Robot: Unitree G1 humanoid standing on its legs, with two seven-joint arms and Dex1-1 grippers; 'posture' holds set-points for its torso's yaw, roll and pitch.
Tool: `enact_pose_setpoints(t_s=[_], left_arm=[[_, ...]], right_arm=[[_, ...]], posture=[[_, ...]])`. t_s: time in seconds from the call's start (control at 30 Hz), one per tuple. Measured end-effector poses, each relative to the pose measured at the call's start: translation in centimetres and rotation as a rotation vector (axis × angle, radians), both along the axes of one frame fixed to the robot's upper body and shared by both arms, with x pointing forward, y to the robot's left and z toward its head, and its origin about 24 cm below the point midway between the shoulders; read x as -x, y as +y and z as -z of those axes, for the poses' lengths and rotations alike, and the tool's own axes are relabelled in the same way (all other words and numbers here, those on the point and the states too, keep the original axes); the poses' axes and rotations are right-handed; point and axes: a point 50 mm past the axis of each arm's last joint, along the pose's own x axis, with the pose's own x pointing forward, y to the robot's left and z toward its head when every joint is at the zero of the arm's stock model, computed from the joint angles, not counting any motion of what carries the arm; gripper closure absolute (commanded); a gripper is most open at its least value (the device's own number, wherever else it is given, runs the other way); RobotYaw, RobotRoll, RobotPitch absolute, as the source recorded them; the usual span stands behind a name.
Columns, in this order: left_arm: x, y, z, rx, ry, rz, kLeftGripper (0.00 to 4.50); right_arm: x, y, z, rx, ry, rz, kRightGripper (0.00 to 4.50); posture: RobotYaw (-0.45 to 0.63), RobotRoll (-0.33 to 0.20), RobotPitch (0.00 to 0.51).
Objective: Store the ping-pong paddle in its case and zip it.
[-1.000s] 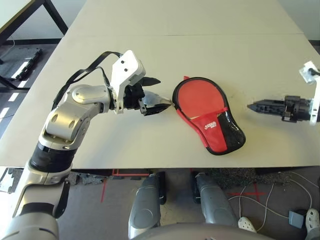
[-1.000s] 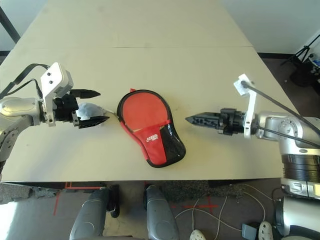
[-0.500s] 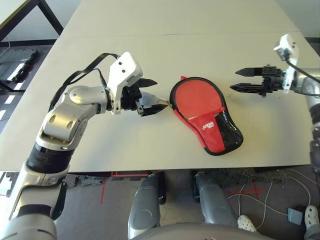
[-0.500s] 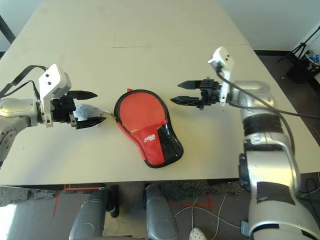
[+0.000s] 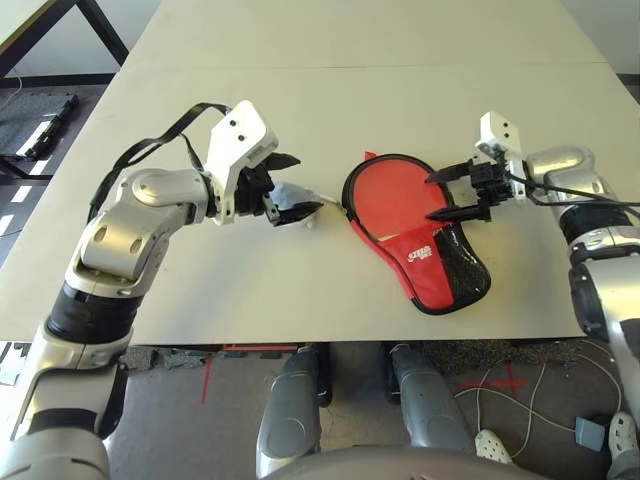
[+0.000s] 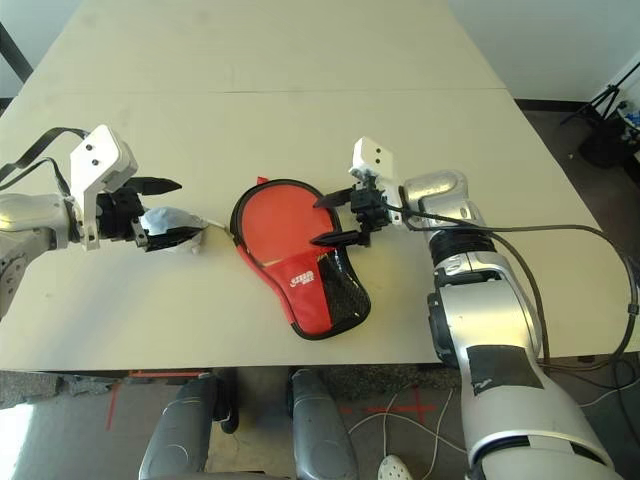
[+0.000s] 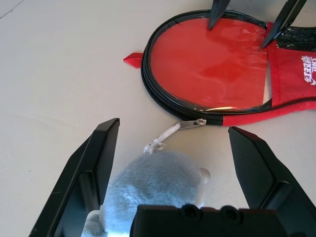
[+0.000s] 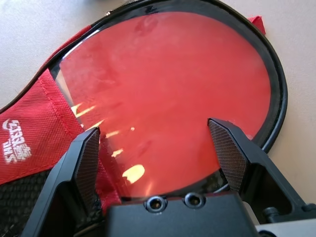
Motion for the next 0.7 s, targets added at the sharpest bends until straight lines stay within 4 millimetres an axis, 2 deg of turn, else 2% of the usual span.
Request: enact_pose_setpoints(t_s=[0.7], left_arm=[[-0.19,0.74,0.48,-0.014,0.045,-0.068,0.00]], right_arm=[[-0.11,-0.58,0.18,0.034,-0.025,0.036,0.02]], posture=[[0.11,0.000,0.251]])
